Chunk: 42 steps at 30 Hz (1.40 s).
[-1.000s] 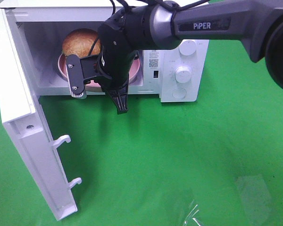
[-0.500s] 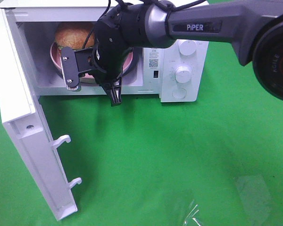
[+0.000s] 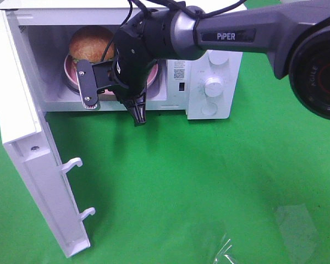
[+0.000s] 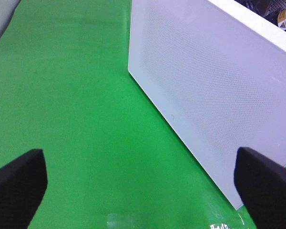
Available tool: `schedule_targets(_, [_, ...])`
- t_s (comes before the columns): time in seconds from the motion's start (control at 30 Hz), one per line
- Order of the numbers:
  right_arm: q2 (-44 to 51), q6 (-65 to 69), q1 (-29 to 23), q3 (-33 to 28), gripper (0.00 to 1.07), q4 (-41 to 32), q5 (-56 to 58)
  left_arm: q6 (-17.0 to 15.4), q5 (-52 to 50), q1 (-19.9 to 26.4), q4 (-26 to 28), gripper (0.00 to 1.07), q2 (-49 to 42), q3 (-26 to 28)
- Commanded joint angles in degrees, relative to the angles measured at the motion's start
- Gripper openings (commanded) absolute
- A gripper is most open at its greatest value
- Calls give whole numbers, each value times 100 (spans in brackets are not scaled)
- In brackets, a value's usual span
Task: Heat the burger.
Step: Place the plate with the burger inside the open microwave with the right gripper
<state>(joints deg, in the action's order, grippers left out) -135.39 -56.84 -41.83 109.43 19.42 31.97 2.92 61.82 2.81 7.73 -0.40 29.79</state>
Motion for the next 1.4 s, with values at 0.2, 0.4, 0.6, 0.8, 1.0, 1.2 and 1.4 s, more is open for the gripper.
schedule_targets(0.2, [6, -29, 63, 126, 2, 80, -476, 0, -63, 23, 34, 100, -80, -17])
schedule_targets(0.4, [6, -52, 63, 126, 5, 80, -550, 0, -63, 23, 34, 100, -80, -17])
schedule_targets(0.6, [6, -52, 63, 126, 20, 92, -584, 0, -63, 23, 34, 100, -80, -17])
schedule_targets(0.8, [6, -52, 57, 126, 34, 80, -561, 0, -63, 23, 34, 100, -80, -17])
schedule_targets(1.0, [6, -46, 46, 103, 38, 52, -435, 0, -63, 23, 34, 100, -80, -17])
schedule_targets(1.2, [11, -46, 46, 103, 38, -23, -407, 0, -63, 23, 34, 100, -80, -17])
schedule_targets(1.4, [115, -46, 46, 92, 43, -97, -292, 0, -63, 23, 34, 100, -80, -17])
